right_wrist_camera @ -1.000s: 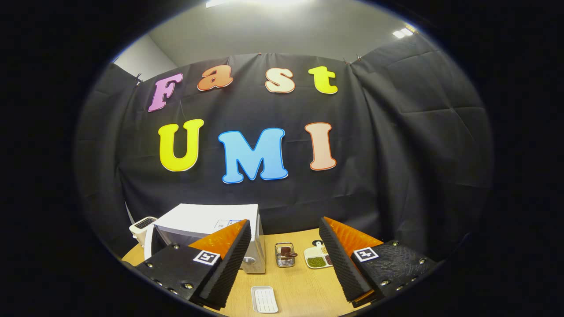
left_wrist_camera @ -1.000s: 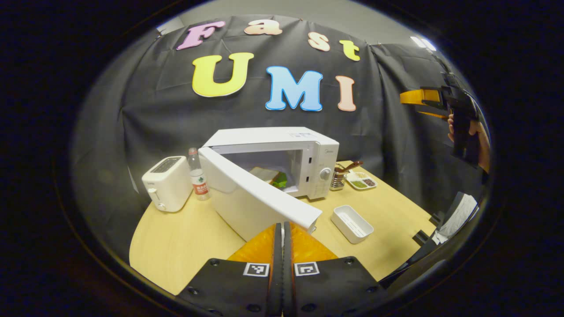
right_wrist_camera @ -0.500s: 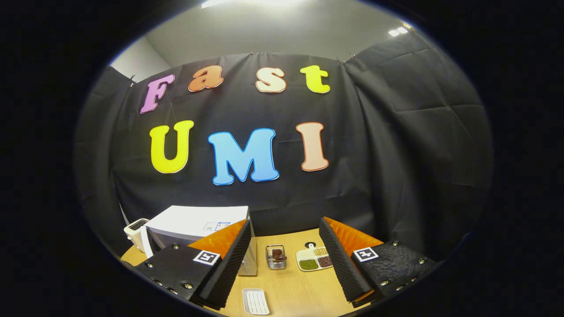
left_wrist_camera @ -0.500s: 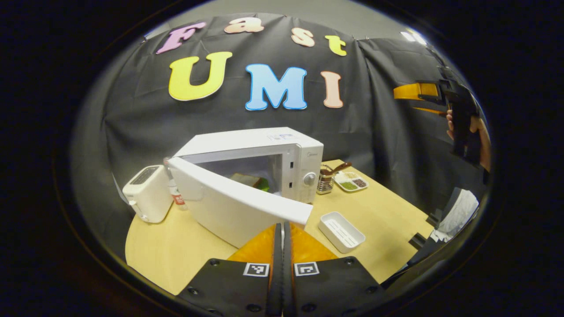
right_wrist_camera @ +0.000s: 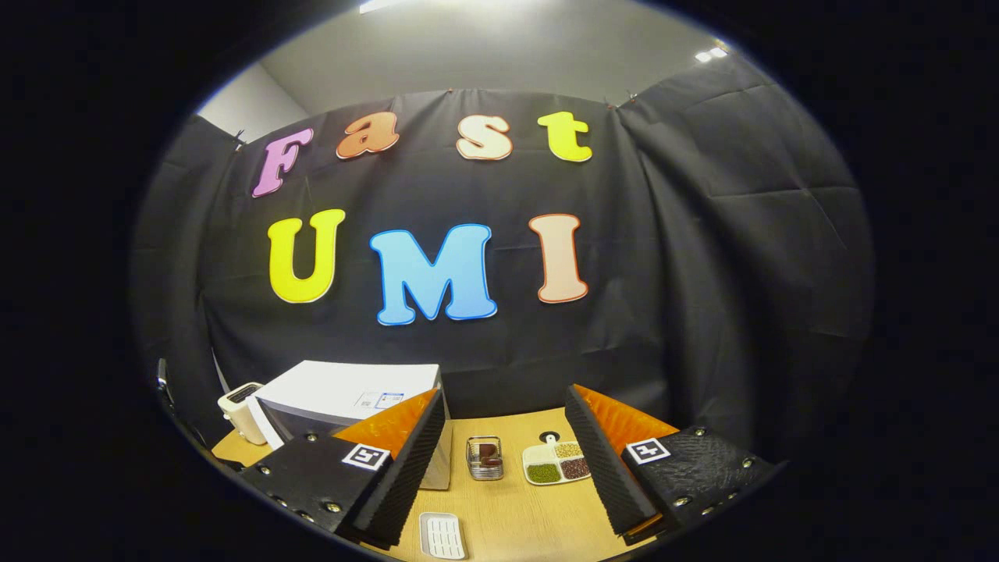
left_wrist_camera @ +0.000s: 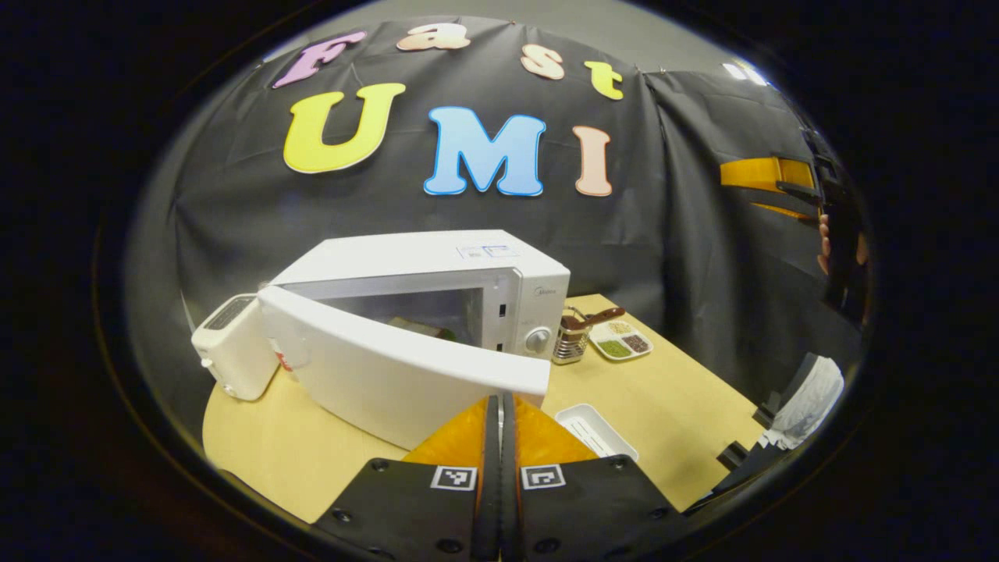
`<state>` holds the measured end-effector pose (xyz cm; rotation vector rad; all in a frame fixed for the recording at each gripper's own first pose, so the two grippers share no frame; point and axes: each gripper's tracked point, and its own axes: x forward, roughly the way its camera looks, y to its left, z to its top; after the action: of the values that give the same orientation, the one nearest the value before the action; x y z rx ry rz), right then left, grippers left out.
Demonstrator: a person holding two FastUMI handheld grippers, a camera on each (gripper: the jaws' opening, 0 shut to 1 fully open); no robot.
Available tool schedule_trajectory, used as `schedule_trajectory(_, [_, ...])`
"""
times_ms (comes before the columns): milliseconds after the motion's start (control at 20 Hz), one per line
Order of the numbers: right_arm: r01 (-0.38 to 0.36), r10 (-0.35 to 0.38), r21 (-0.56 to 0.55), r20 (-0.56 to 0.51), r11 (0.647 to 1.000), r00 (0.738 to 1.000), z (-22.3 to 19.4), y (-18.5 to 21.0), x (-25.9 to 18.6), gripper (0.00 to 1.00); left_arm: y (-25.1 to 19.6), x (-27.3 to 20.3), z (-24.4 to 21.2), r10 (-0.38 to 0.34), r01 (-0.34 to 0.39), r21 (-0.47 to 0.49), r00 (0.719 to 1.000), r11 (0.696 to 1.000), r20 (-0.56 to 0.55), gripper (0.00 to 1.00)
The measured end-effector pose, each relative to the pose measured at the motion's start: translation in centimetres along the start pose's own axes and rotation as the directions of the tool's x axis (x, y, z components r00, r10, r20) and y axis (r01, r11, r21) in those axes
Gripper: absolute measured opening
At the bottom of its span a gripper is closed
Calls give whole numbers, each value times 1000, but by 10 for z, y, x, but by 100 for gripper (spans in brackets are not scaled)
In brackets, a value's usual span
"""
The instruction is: Open the microwave oven with the left hand, put the food in, and close the microwave oven.
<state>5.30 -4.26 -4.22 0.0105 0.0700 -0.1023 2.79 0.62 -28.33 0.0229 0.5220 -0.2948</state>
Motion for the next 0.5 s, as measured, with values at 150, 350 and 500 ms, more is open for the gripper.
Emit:
schedule_trajectory(150, [-31, 31, -5, 6, 1000, 1000, 6, 5, 5, 94, -4, 17, 9, -2, 2, 30, 1000, 1000, -1, 6])
schedule_trajectory(350, [-57, 57, -16, 39, 998, 998, 17, 7, 7, 94, -6, 42, 20, -1, 1, 28, 1000, 1000, -4, 7])
schedule_trajectory(500, [-48, 50, -31, 55, 998, 997, 20, -1, 6, 94, -6, 62, 28, 1, -1, 9, 1000, 1000, -5, 7])
